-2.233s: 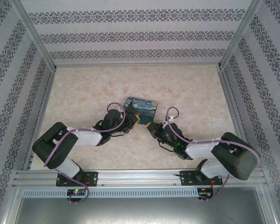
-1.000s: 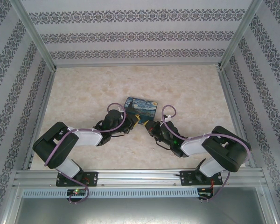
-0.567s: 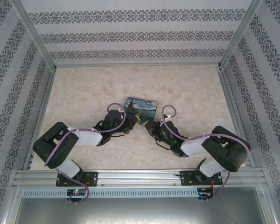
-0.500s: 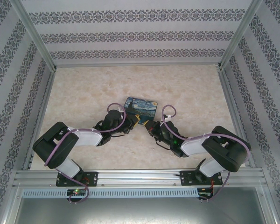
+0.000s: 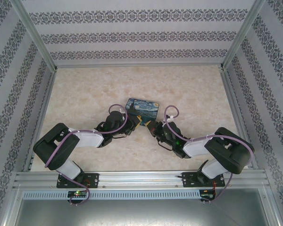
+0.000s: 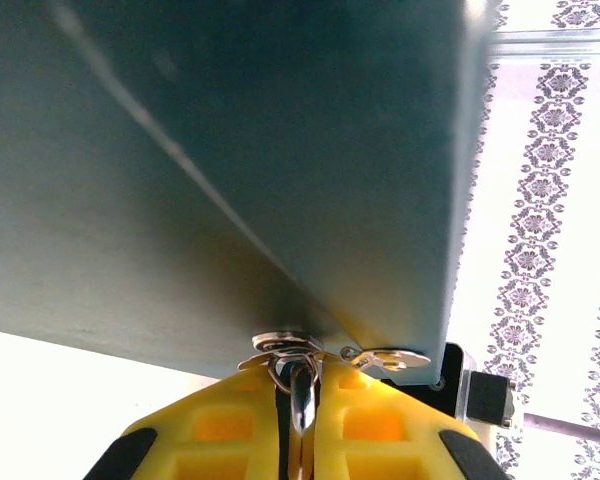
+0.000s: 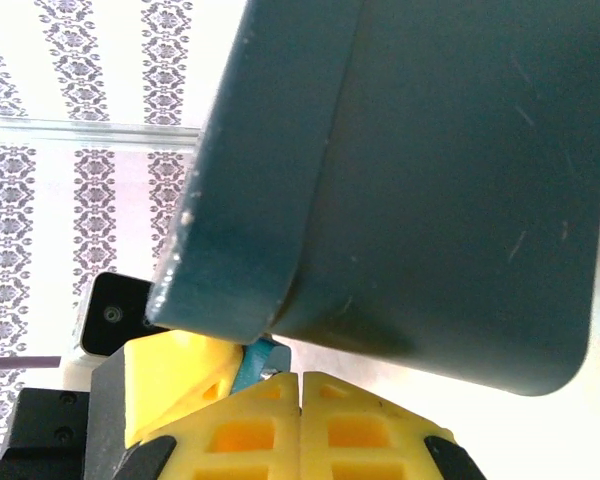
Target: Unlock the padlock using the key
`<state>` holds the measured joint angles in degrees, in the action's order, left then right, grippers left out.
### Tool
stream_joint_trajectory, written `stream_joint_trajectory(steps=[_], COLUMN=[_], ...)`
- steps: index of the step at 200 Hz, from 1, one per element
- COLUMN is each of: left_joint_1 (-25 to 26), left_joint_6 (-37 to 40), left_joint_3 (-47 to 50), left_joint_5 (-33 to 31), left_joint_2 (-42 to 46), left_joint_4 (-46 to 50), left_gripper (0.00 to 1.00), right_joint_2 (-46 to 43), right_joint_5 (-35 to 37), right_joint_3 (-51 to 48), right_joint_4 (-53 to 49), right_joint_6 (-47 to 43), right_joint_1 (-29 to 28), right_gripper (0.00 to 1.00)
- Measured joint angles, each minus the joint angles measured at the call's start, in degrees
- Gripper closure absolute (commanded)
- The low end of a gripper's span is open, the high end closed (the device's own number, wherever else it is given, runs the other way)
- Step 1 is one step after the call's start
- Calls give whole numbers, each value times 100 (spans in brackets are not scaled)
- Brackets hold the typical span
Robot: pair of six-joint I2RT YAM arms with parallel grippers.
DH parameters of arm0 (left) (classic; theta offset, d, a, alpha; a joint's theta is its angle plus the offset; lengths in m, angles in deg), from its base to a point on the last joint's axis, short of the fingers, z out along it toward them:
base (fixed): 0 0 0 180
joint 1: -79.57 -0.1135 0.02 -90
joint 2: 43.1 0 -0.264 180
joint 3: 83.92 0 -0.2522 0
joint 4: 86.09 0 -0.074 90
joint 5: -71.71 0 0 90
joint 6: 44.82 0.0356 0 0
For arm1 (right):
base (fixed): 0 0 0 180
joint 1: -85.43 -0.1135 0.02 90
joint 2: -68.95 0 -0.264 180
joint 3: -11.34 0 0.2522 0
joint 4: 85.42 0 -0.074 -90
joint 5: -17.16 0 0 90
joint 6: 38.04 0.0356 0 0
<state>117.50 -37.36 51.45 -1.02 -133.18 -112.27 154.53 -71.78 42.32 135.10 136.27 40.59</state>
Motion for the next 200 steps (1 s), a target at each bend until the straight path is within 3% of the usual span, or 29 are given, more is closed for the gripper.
stream_joint_trajectory(steps=[200], left_joint_1=[116], left_joint_6=[-260], left_joint_3=[0], left_joint_5=[-273], left_joint_2=[-181], left_joint_4=[-350], left_gripper=[100], right_joint_2=[74], right_joint_5=[44], right_joint_3=[11], right_joint_4=[103], right_joint_6=[114], right_joint_1=[48], right_gripper=[100])
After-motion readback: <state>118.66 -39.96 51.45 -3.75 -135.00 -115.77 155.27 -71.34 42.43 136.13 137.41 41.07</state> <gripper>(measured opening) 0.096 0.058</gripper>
